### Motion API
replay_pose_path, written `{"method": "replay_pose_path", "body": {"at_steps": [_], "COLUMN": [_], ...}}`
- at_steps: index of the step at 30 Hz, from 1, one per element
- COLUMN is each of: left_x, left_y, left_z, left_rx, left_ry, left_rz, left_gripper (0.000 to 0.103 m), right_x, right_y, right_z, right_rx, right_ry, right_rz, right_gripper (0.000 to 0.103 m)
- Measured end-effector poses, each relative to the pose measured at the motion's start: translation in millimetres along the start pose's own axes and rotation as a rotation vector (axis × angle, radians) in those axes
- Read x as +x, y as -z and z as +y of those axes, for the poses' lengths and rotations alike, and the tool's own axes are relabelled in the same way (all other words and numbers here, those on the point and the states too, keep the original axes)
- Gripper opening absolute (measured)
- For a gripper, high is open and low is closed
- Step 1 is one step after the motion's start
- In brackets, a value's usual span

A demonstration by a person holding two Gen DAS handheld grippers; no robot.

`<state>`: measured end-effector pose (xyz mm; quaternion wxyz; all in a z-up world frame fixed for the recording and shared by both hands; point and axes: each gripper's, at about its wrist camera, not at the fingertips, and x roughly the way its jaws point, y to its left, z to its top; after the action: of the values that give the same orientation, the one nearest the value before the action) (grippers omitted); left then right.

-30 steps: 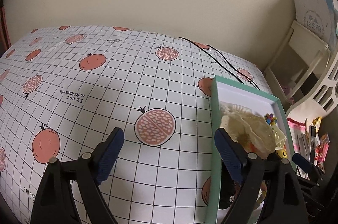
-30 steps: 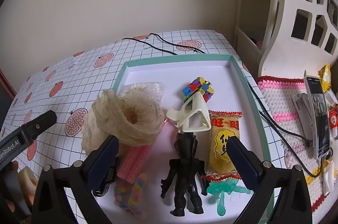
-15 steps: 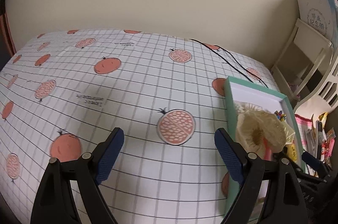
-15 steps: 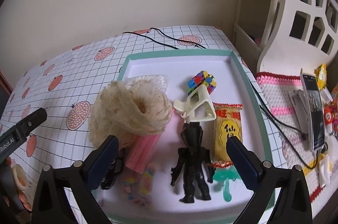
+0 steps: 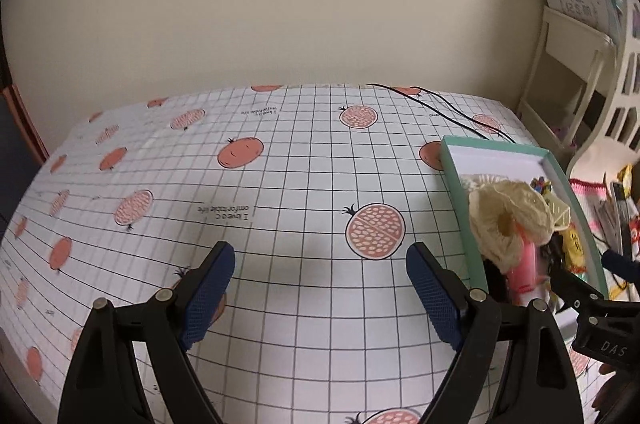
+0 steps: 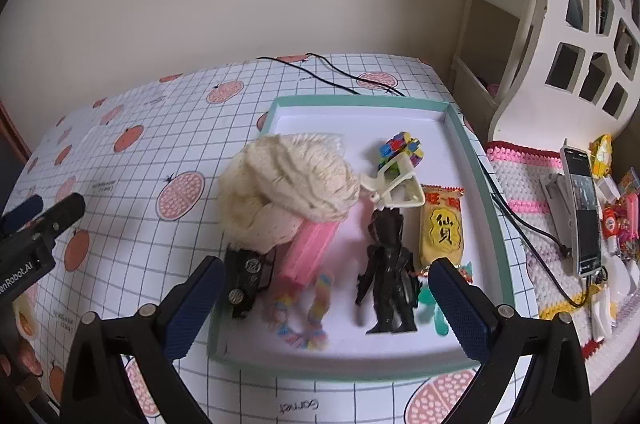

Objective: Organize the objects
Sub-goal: 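Withdraw both tools from the tray back over the table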

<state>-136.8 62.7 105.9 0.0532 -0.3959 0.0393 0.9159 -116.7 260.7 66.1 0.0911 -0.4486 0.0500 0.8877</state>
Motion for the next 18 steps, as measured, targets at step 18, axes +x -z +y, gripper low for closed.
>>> {"method": "replay_pose_path", "body": {"at_steps": [18], "left_x": [-25], "left_y": [24], "left_z": [6], "left_rx": [-0.028], "left_ry": [0.042], "left_rz": [0.013], "left_gripper": [0.088], "right_x": [-15], "right_y": [24], "right_z": [1], "right_rx": [0.000], "right_ry": [0.025], "right_rz": [0.062], "right_gripper": [0.103]}}
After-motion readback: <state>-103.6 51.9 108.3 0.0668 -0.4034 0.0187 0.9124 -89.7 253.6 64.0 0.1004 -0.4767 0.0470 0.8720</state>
